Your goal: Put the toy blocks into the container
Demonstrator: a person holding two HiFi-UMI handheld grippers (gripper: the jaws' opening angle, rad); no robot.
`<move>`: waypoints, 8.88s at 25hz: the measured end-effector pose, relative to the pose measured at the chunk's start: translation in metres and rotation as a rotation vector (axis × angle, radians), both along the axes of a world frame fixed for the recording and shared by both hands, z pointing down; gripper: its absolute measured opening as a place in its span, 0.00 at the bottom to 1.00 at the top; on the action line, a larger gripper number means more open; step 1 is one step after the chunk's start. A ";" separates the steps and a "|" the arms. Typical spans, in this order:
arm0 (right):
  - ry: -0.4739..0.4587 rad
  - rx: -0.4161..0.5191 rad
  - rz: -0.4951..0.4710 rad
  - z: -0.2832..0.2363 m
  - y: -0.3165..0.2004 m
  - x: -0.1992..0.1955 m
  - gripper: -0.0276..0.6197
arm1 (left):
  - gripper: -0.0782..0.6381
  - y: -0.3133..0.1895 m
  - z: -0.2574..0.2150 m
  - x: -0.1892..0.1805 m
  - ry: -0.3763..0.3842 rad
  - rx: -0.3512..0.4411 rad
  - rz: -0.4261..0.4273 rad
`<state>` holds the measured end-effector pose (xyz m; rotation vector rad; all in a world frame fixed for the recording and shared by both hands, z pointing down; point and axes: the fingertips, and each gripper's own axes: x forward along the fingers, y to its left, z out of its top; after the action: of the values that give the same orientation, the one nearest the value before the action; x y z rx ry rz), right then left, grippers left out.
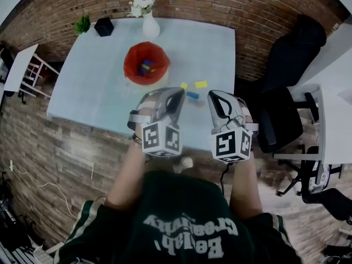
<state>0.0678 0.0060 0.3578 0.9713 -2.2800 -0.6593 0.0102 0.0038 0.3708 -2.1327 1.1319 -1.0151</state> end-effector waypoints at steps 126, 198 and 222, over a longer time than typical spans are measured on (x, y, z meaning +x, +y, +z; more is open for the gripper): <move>-0.133 -0.133 -0.201 0.011 -0.157 -0.200 0.05 | 0.23 -0.143 0.036 -0.175 0.093 -0.243 -0.188; -0.118 -0.194 0.290 0.053 -0.103 0.054 0.05 | 0.33 -0.068 0.203 0.077 -0.251 -0.742 0.507; -0.113 -0.272 0.367 0.090 -0.108 0.080 0.05 | 0.31 -0.067 0.306 0.088 -0.386 -0.912 0.552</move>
<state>0.1479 -0.1017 0.4479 1.2688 -2.1316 -0.1380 0.0978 -0.0633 0.6765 -2.4809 -0.1902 -1.7416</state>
